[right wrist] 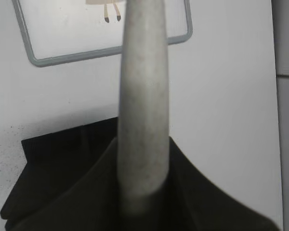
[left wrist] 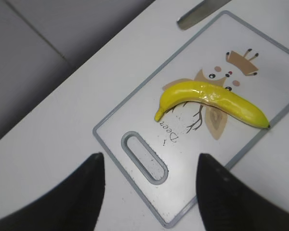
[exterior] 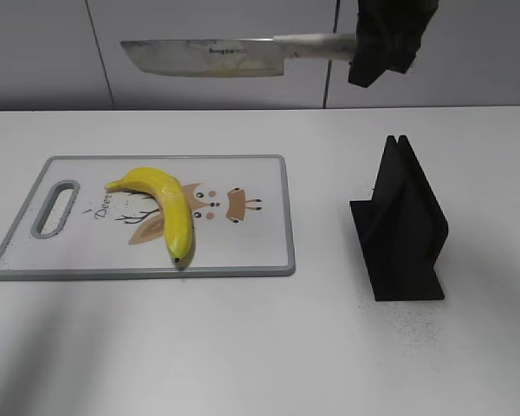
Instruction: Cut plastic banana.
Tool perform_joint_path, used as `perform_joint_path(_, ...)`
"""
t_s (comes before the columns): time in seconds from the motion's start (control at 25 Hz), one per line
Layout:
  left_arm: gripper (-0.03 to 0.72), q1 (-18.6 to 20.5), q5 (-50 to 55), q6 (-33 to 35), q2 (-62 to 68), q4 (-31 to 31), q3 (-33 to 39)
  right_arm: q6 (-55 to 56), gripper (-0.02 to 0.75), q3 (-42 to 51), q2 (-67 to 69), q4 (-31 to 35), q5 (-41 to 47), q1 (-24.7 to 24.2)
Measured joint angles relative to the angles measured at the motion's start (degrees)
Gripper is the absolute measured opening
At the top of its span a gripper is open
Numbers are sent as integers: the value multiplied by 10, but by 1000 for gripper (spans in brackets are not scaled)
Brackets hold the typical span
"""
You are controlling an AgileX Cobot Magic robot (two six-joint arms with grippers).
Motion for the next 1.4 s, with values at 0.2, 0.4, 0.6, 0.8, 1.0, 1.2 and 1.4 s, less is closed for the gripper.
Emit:
perform_joint_path(0.2, 585, -65, 11, 122, 108, 5, -77, -52, 162, -40, 45, 39, -1, 0)
perform_joint_path(0.4, 585, -106, 13, 191, 185, 6, -116, -104, 162, -54, 73, 73, -1, 4)
perform_joint_path(0.6, 585, -111, 12, 217, 234, 0, -124, -132, 162, -57, 97, 102, -1, 9)
perform_joint_path(0.8, 585, -111, 8, 220, 270, 0, -124, -156, 162, -60, 112, 140, -2, 16)
perform_joint_path(1.0, 579, -111, 2, 220, 295, -7, -124, -163, 162, -72, 128, 160, -2, 16)
perform_joint_path(1.2, 417, -111, -2, 220, 296, -12, -124, -164, 162, -75, 132, 157, -3, 16)
perform_joint_path(1.4, 64, -111, 16, 221, 297, -16, -124, -163, 162, -75, 132, 150, -12, 16)
